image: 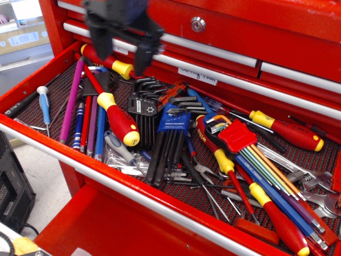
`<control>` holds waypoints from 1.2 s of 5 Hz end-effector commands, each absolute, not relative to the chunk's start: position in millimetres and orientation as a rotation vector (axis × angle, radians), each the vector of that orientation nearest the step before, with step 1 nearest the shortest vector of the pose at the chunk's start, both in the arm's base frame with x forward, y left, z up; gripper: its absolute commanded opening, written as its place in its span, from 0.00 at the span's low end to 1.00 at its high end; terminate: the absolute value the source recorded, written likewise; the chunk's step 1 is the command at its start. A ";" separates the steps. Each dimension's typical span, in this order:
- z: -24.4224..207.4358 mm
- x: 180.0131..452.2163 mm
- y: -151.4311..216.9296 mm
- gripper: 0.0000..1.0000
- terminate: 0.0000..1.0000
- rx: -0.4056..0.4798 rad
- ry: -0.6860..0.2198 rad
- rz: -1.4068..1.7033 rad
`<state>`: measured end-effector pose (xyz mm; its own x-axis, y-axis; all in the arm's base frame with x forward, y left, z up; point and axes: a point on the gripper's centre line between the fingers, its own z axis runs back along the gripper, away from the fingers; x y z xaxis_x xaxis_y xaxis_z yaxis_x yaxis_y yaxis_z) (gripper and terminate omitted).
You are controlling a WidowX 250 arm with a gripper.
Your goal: Pick up violet Allen key
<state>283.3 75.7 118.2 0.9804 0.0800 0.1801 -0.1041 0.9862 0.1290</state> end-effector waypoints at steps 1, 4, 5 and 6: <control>90.6 284.0 129.6 1.00 0.00 0.136 -0.208 0.221; 44.5 302.4 181.0 1.00 0.00 0.046 -0.270 0.193; 34.3 304.9 192.5 1.00 0.00 0.022 -0.279 0.169; 23.6 306.9 199.6 1.00 0.00 -0.015 -0.262 0.154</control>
<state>301.1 192.8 6.7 0.9602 0.1800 0.2137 -0.1679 0.9831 -0.0735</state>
